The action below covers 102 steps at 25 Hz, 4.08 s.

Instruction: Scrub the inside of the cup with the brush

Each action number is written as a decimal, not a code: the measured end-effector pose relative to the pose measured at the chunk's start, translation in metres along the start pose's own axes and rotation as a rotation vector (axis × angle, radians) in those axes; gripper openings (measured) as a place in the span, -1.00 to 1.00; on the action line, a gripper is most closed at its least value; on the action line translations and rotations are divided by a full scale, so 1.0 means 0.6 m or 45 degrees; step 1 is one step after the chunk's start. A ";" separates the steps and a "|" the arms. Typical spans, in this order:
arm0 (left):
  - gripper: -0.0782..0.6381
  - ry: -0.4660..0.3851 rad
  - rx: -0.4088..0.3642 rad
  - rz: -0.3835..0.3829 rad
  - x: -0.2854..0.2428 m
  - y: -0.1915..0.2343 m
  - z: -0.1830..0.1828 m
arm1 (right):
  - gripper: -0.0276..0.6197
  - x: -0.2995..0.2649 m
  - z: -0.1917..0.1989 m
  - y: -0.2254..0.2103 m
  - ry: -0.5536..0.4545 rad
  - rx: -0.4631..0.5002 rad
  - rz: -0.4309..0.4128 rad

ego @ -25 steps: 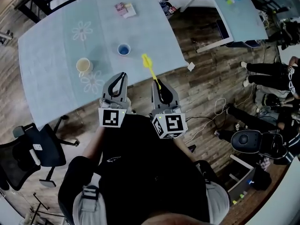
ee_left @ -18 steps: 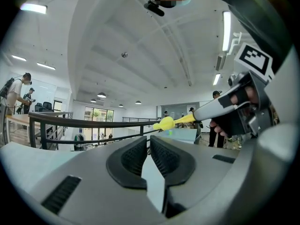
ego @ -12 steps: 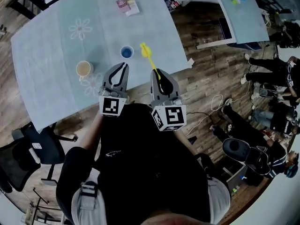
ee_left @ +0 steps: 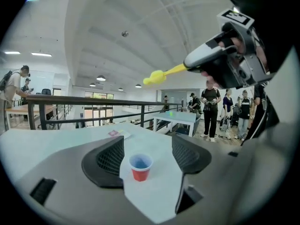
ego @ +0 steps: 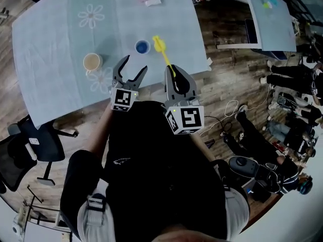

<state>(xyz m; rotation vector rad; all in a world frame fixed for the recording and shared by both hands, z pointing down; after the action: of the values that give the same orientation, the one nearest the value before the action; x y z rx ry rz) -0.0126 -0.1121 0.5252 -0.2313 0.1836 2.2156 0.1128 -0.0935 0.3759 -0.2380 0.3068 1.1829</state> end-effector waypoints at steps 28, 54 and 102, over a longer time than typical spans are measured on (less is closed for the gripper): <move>0.22 0.253 0.124 -0.346 -0.191 0.028 0.185 | -0.79 -0.146 -0.020 -0.107 0.166 0.238 -0.387; 0.12 0.028 0.015 -0.376 -0.162 0.043 0.010 | -0.79 -0.156 -0.035 -0.112 0.190 0.271 -0.493; 0.11 0.072 -0.856 0.169 0.091 -0.028 -0.107 | -0.79 -0.009 0.008 0.149 0.632 0.425 -0.695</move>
<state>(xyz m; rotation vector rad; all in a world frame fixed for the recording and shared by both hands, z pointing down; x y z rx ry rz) -0.0257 -0.0739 0.4495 -0.6617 -0.5412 2.3355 0.0281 -0.0643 0.3806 -0.2972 0.8111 0.5077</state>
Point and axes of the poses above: the fingertips, and each gripper's own axes: x backward along the fingers, y to its left, z out of its underside, the point moved 5 cm from there along x, backward along the fingers, and after that the axes turned 3 degrees about z, right-handed, at the moved point
